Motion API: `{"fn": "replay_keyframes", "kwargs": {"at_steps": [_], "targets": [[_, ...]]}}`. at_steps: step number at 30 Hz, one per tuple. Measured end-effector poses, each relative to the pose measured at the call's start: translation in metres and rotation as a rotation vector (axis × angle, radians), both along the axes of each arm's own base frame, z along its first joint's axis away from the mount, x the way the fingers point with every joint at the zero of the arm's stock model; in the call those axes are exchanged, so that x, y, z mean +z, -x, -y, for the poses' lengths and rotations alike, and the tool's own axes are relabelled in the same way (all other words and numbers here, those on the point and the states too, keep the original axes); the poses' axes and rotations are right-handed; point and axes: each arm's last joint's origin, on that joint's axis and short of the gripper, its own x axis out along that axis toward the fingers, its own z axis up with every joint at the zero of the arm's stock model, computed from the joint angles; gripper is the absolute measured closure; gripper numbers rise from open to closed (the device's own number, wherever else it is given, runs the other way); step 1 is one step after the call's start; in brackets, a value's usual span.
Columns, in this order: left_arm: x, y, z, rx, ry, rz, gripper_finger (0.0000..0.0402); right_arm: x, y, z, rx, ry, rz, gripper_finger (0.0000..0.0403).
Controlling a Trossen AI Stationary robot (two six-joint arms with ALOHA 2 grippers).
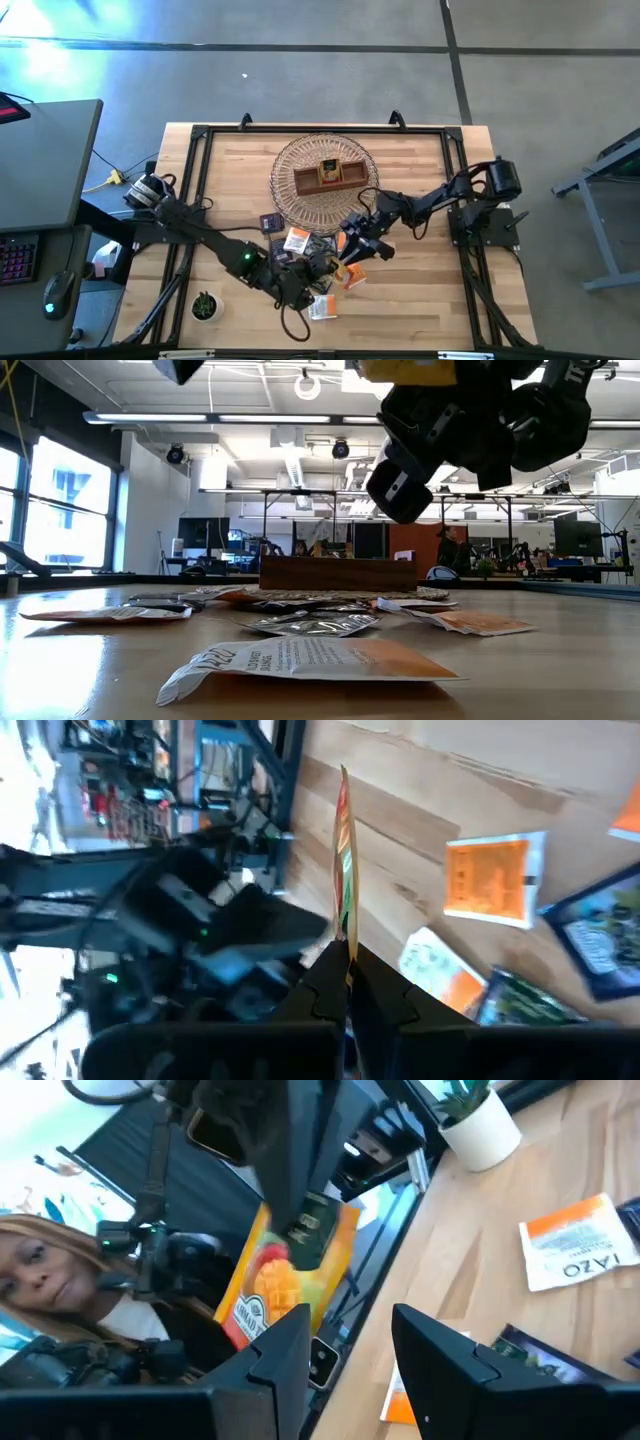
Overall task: Pick & Place Tea
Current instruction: Put the orange tea bag into the middle section of the wooden organizer
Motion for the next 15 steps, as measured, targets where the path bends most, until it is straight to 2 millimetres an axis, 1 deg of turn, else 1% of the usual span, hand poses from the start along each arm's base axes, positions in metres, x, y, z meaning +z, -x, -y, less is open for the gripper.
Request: {"fn": "replay_keyframes", "kwargs": {"at_steps": [4,8,15], "targets": [[-0.001,-0.004,-0.006,-0.032,-0.019,-0.023,0.0401,0.000,0.000,0.001,0.020,-0.007,-0.001,0.0263],[-0.002,-0.010,-0.019,-0.001,-0.033,-0.039,0.0401,0.002,0.002,-0.001,0.080,-0.043,-0.015,0.0263],[-0.003,-0.021,-0.040,-0.045,-0.001,-0.064,0.0401,0.003,0.002,-0.001,0.111,-0.057,-0.021,0.0264]]}}
